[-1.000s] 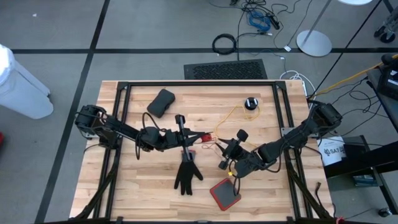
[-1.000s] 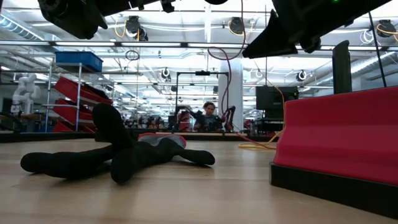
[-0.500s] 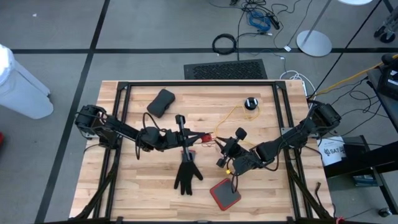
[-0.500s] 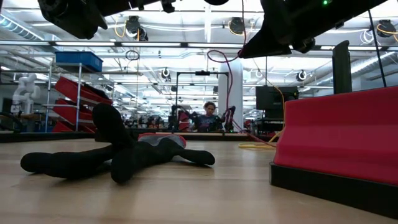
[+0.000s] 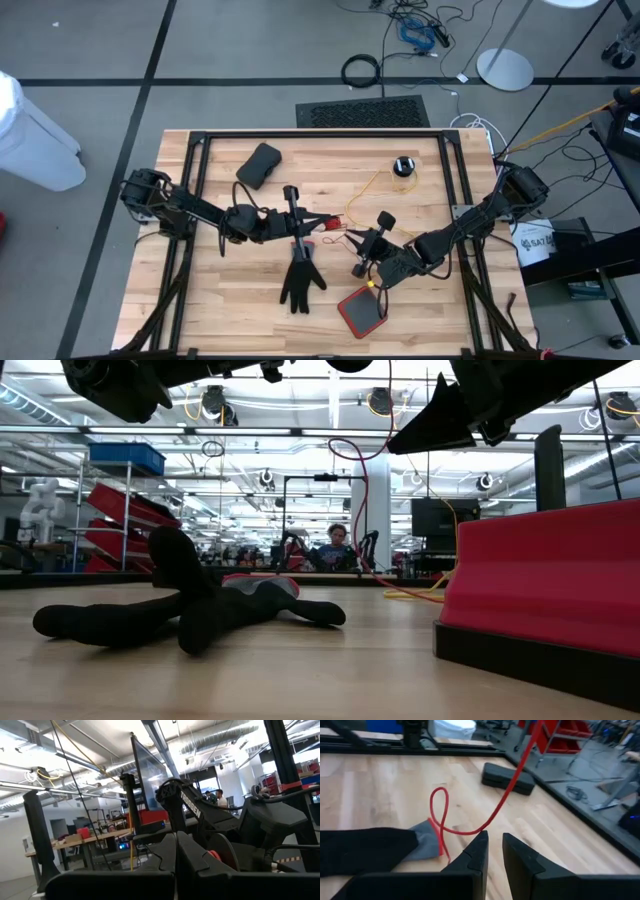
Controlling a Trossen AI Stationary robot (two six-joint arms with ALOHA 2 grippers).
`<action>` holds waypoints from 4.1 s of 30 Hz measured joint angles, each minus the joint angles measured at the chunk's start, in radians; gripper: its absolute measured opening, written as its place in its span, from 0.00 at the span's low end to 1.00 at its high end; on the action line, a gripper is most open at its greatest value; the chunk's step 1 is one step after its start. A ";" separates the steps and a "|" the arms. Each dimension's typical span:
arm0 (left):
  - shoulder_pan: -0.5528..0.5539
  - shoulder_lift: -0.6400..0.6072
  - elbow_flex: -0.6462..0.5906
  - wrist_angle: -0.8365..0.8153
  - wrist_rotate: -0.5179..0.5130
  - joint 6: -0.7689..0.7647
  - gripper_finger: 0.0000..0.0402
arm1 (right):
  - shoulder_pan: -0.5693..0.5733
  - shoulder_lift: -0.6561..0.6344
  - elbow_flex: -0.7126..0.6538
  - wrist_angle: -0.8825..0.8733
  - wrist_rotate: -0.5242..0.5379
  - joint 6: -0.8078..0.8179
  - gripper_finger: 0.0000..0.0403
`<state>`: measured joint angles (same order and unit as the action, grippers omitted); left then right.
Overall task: Coil cords
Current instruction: Coil the red wire onto the black spool
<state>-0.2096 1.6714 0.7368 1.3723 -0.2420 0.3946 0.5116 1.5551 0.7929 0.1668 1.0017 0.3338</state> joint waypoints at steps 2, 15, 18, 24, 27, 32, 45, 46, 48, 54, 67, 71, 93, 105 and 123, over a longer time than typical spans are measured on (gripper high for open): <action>0.000 0.000 0.000 -0.001 0.000 0.000 0.00 | -0.002 0.000 0.000 0.000 -0.012 0.002 0.11; 0.000 0.000 0.000 -0.002 0.002 -0.017 0.00 | -0.001 0.000 0.000 -0.002 -0.053 0.006 0.11; 0.000 0.000 0.000 -0.002 0.002 -0.017 0.00 | -0.001 0.000 0.000 -0.002 -0.084 0.008 0.11; 0.000 0.000 0.000 -0.003 0.002 -0.020 0.00 | -0.002 0.000 0.000 0.000 -0.079 0.014 0.11; 0.000 0.000 0.000 -0.003 0.002 -0.020 0.00 | -0.007 -0.001 0.000 0.004 -0.049 0.013 0.11; 0.000 0.000 0.000 -0.005 0.003 -0.021 0.00 | -0.017 -0.001 0.000 0.052 -0.039 -0.031 0.11; 0.000 0.000 0.000 -0.005 0.003 -0.021 0.00 | -0.050 -0.001 0.000 0.068 -0.033 -0.014 0.11; 0.000 0.000 0.000 -0.005 0.003 -0.021 0.00 | -0.050 -0.001 0.000 0.068 -0.033 -0.014 0.11; 0.000 0.000 0.000 -0.005 0.003 -0.021 0.00 | -0.050 -0.001 0.000 0.068 -0.027 -0.016 0.11; 0.000 0.000 0.000 -0.005 0.003 -0.021 0.00 | -0.053 -0.001 0.000 0.066 -0.005 -0.029 0.11; 0.000 0.000 0.000 -0.005 0.003 -0.021 0.00 | -0.079 -0.001 0.000 0.009 -0.001 -0.003 0.11; 0.000 0.000 0.000 -0.005 0.003 -0.021 0.00 | -0.082 -0.001 0.000 0.002 -0.001 0.015 0.11; 0.000 0.000 0.000 -0.019 0.003 -0.021 0.00 | -0.024 -0.001 0.000 -0.029 0.091 0.047 0.11; 0.000 0.000 0.000 -0.020 0.003 -0.021 0.00 | -0.019 -0.001 0.000 -0.054 0.080 0.074 0.07; 0.000 0.000 0.000 -0.022 -0.002 0.013 0.00 | -0.083 0.018 0.000 0.163 -0.008 0.015 0.00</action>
<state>-0.2096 1.6718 0.7368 1.3503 -0.2441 0.4078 0.4283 1.5727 0.7926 0.3299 0.9938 0.3492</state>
